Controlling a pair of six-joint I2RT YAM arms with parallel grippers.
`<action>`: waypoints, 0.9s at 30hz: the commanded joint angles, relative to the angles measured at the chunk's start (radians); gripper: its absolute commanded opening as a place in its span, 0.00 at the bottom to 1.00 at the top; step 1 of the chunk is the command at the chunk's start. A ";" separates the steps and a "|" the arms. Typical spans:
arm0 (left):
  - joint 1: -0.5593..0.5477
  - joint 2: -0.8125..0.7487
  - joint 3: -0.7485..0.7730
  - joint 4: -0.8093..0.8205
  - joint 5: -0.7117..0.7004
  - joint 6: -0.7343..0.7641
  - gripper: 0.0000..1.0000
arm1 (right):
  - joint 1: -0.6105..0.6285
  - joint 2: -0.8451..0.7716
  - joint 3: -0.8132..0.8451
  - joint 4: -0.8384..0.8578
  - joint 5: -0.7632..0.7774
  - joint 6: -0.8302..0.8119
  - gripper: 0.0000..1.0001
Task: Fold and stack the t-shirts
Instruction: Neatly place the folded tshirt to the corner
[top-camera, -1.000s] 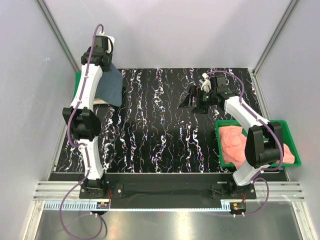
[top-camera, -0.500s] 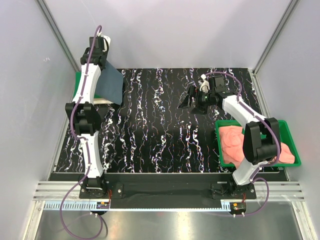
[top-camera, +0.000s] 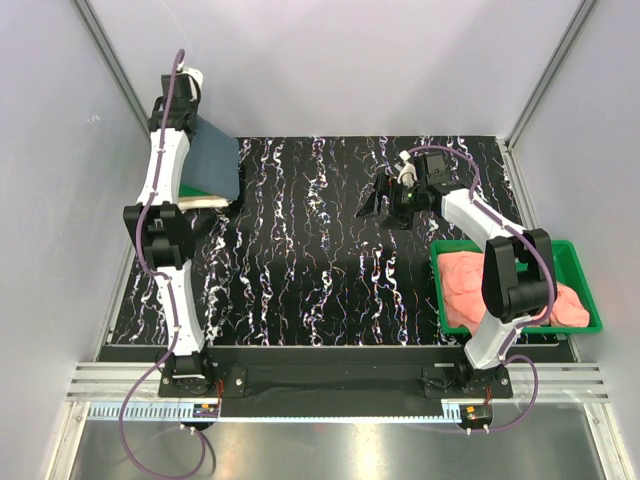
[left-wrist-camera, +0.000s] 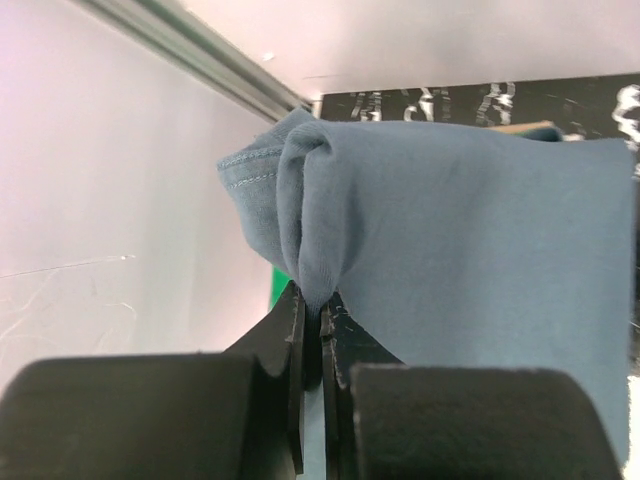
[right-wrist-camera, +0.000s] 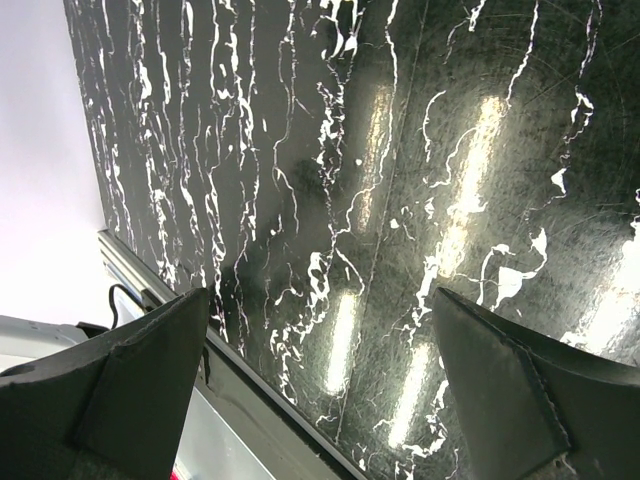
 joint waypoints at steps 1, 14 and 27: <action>0.018 -0.045 -0.020 0.113 0.015 0.026 0.00 | -0.004 0.015 0.036 0.039 -0.006 -0.006 1.00; 0.076 -0.011 -0.053 0.186 0.009 0.040 0.00 | -0.004 0.026 0.018 0.057 -0.006 0.001 1.00; 0.119 0.046 -0.105 0.336 -0.077 0.112 0.00 | -0.006 0.020 0.012 0.071 -0.001 0.001 1.00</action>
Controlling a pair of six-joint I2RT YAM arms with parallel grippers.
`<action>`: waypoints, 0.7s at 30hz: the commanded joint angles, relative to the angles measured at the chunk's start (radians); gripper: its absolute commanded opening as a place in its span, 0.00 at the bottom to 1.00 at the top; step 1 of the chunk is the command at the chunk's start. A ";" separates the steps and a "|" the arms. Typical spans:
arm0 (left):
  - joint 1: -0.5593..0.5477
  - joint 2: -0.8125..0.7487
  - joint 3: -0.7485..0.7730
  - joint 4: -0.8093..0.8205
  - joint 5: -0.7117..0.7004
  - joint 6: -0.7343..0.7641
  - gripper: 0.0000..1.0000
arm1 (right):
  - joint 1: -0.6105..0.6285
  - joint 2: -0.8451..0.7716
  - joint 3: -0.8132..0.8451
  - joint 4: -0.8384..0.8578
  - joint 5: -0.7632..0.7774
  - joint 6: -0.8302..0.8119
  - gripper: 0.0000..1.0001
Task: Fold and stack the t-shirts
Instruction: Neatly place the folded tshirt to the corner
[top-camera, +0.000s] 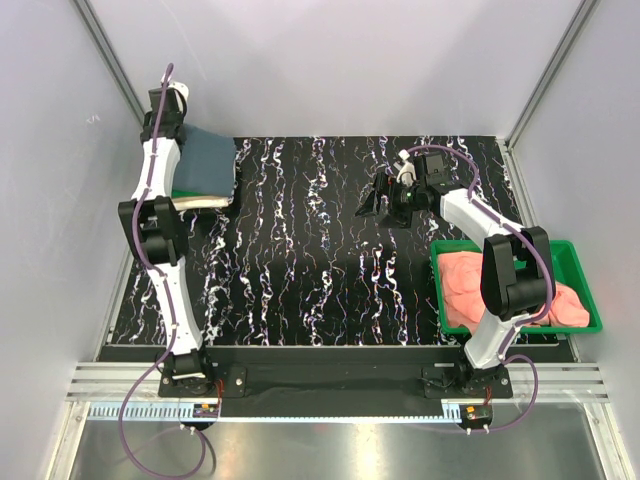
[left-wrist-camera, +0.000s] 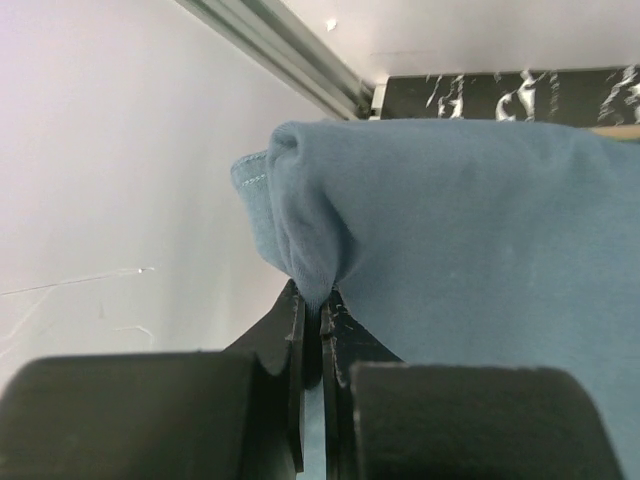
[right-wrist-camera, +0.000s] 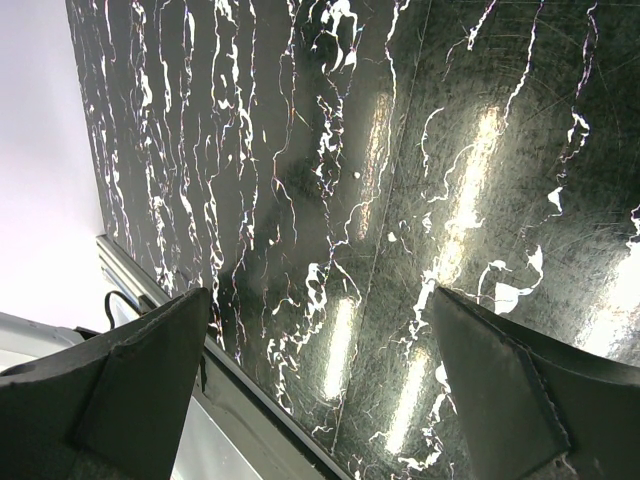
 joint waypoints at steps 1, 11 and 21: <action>0.033 -0.004 -0.013 0.169 -0.068 0.053 0.00 | -0.004 0.001 0.010 0.041 -0.005 0.002 1.00; 0.064 0.090 0.019 0.224 -0.036 -0.018 0.25 | -0.004 0.025 0.009 0.051 -0.011 0.007 1.00; 0.036 0.061 -0.018 0.221 -0.044 -0.153 0.72 | -0.004 0.033 0.016 0.051 -0.011 0.005 1.00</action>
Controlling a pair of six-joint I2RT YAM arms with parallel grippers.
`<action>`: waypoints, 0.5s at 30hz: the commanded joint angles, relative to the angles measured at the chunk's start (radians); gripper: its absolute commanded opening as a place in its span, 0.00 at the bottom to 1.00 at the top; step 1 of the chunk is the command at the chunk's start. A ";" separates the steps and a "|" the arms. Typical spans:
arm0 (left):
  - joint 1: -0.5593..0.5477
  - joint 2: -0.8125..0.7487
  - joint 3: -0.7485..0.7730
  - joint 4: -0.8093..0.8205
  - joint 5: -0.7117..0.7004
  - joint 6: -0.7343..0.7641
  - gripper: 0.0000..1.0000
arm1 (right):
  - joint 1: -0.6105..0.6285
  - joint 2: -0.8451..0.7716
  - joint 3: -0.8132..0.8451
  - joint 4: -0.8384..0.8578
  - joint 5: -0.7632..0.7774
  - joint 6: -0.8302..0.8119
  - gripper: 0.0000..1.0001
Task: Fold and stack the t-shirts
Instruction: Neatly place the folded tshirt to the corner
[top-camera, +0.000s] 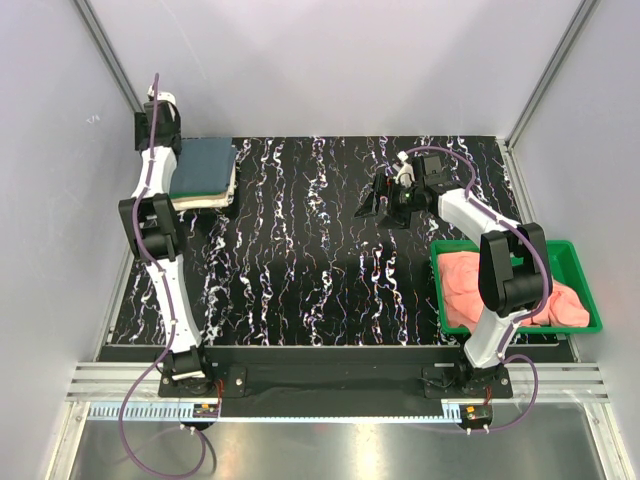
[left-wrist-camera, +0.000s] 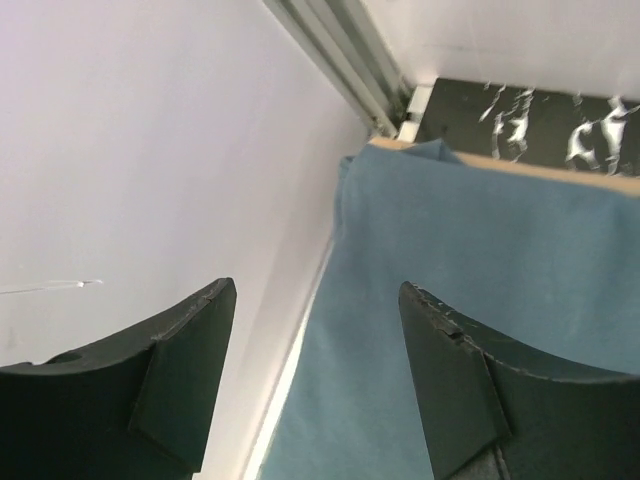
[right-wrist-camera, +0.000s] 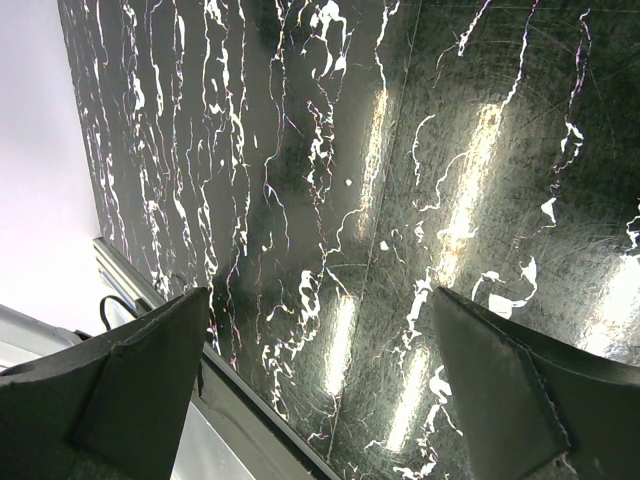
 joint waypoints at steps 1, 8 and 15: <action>-0.022 -0.092 -0.023 0.058 0.010 -0.088 0.72 | -0.004 0.003 0.016 0.027 -0.013 0.002 1.00; -0.053 -0.236 -0.184 0.003 0.213 -0.271 0.65 | -0.004 -0.015 0.009 0.027 -0.006 -0.001 1.00; -0.091 -0.333 -0.316 -0.040 0.441 -0.412 0.52 | -0.004 -0.020 0.002 0.029 -0.018 -0.001 1.00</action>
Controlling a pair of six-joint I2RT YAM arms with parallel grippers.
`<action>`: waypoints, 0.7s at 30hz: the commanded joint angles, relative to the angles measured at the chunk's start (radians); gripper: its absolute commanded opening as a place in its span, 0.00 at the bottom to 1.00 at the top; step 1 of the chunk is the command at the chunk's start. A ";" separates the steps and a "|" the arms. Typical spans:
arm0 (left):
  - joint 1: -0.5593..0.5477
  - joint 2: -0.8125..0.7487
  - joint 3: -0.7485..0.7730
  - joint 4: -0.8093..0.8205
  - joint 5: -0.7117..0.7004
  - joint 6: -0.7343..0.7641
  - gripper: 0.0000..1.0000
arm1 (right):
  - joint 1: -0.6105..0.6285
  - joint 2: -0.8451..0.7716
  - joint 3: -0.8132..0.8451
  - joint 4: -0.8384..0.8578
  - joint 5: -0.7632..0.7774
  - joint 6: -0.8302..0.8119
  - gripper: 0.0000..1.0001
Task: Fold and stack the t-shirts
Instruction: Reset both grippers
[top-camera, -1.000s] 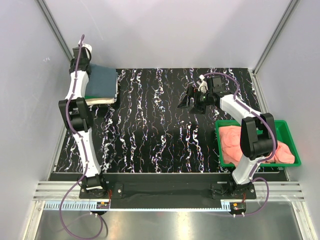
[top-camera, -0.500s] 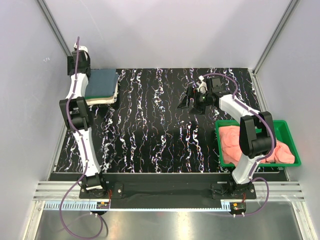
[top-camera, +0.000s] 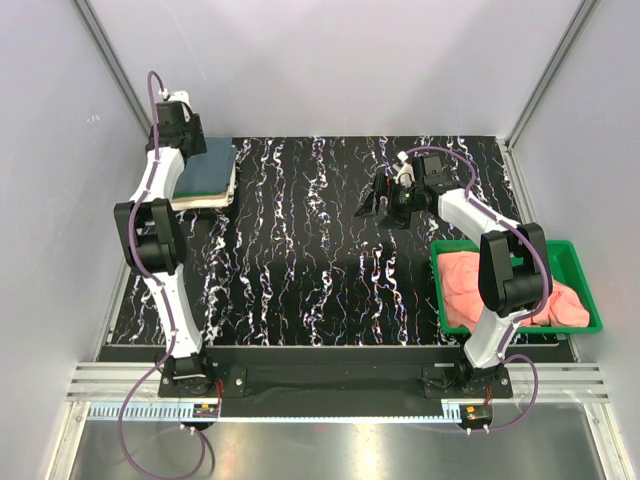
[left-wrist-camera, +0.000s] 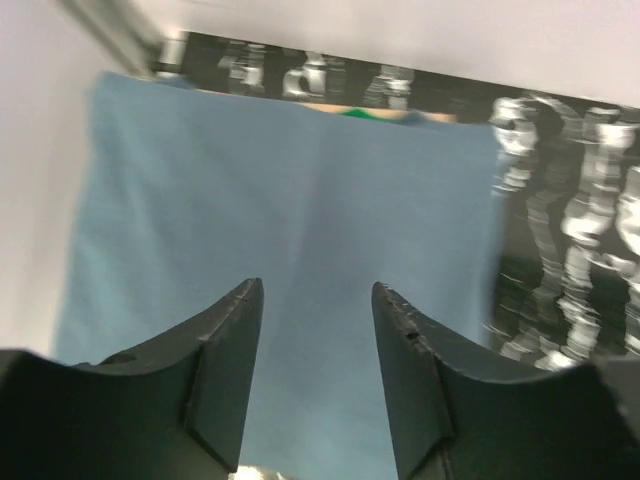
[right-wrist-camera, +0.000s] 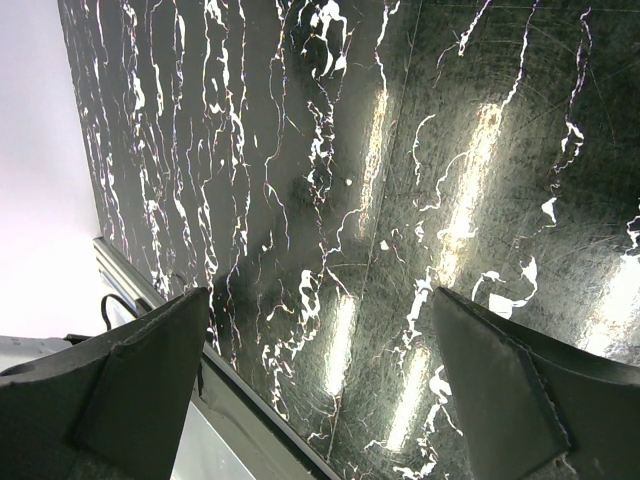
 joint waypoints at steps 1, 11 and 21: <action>-0.025 -0.092 -0.055 0.016 0.143 -0.101 0.50 | -0.004 -0.021 0.004 0.027 -0.019 0.000 1.00; -0.201 -0.340 -0.329 0.013 0.314 -0.161 0.33 | -0.006 -0.087 0.023 -0.010 0.004 0.026 1.00; -0.486 -0.745 -0.647 0.035 0.470 -0.185 0.55 | -0.004 -0.451 -0.091 -0.034 0.221 0.063 1.00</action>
